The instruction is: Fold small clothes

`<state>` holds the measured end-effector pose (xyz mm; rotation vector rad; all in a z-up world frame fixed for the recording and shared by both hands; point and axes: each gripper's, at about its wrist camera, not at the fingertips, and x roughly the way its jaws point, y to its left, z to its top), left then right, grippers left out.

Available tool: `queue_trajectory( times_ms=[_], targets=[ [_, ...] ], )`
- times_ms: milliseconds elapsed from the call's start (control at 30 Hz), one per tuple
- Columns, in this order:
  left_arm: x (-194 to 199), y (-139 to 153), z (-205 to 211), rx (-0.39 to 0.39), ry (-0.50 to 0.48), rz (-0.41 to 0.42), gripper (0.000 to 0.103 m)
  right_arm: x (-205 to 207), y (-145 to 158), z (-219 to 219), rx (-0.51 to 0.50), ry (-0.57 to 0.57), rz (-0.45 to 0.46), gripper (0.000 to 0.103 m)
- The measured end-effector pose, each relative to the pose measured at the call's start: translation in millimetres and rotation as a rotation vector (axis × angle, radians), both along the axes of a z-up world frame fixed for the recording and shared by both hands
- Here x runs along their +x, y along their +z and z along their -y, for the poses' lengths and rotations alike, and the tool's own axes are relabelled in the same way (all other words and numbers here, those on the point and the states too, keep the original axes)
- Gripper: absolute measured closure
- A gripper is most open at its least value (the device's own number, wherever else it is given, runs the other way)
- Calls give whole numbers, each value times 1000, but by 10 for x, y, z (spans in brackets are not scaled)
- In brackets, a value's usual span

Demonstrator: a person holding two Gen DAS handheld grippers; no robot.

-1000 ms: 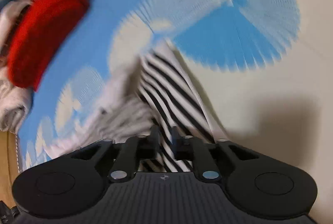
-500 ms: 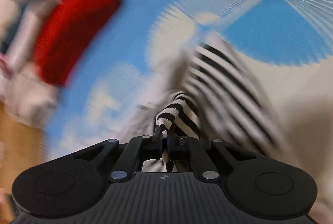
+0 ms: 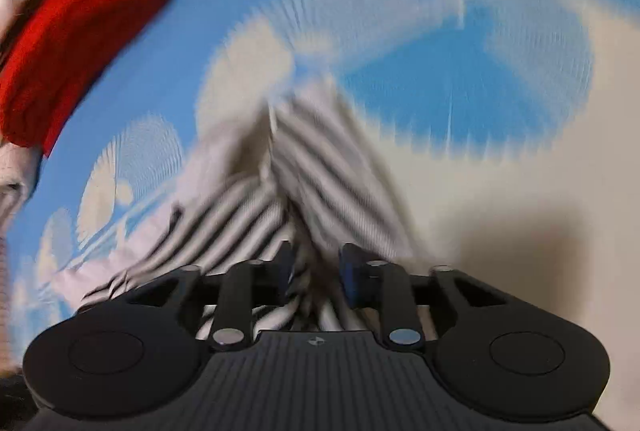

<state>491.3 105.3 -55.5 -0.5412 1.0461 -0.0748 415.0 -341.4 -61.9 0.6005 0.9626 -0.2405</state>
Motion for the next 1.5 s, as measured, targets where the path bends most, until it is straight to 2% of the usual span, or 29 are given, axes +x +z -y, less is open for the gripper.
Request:
queue_trajectory(
  times_ms=[33, 100, 133, 200, 233, 267, 300, 333, 367, 433, 500, 567, 600, 667, 700, 733, 767, 800, 900, 967, 1067, 1167, 1233, 1333, 1400, 1500],
  targets=[
    [-5, 41, 67, -13, -31, 32, 90, -15, 87, -22, -53, -5, 46, 65],
    [19, 38, 235, -35, -95, 39, 90, -59, 198, -44, -74, 7, 124, 65],
    [36, -27, 305, -38, -132, 11, 88, -71, 228, -72, -54, 24, 157, 65],
    [53, -216, 413, 34, -159, -81, 87, -37, 187, -113, 40, 89, 177, 64],
    [63, -354, 442, 104, -158, -154, 90, 1, 100, -129, 122, 133, 143, 57],
    [64, -488, 440, 149, -147, -218, 96, 51, -38, -150, 193, 173, 64, 54],
    [64, -523, 428, 152, -133, -224, 100, 83, -167, -164, 209, 187, -26, 54],
    [73, -489, 428, 142, -124, -218, 100, 70, -302, -179, 176, 177, -127, 55],
    [72, -441, 442, 146, -129, -206, 100, 46, -354, -181, 130, 157, -177, 59],
    [55, -267, 513, 177, -145, -132, 93, 31, -280, -163, 125, 153, -147, 57],
    [35, -156, 572, 169, -173, -86, 90, 6, -92, -189, 114, 176, -50, 57],
    [-9, -143, 592, 138, -197, -81, 86, -42, 76, -288, 100, 237, 49, 54],
    [-10, -185, 615, 139, -205, -102, 84, -50, 110, -340, 115, 275, 71, 54],
    [-23, -314, 675, 194, -216, -176, 77, -28, 32, -455, 195, 359, 39, 50],
    [-52, -393, 700, 238, -227, -220, 77, -17, -35, -509, 237, 395, -13, 49],
    [-62, -458, 737, 283, -239, -246, 69, -23, -151, -585, 265, 440, -103, 49],
    [-107, -423, 715, 311, -246, -243, 66, -48, -238, -651, 247, 468, -177, 49],
    [-120, -385, 757, 338, -251, -233, 65, -85, -293, -704, 186, 480, -221, 49],
    [-203, -49, 909, 399, -268, -148, 65, -180, -223, -794, 24, 519, -207, 49],
    [-305, 236, 994, 417, -270, -49, 62, -256, -45, -781, -37, 499, -146, 49],
    [-527, 559, 1123, 440, -262, 127, 53, -414, 319, -702, -65, 459, 1, 49],
    [-777, 716, 1222, 557, -271, 257, 53, -478, 615, -733, -153, 427, 107, 49],
    [-970, 792, 1216, 599, -281, 285, 53, -675, 797, -644, -156, 364, 133, 49],
    [-1193, 1004, 1121, 548, -260, 268, 53, -1030, 1039, -545, -111, 325, 189, 49],
    [-1419, 1181, 1106, 530, -257, 303, 53, -1301, 1192, -533, -148, 333, 236, 50],
    [-1852, 1429, 1095, 516, -251, 361, 46, -1712, 1395, -495, -222, 334, 317, 50]
  ],
)
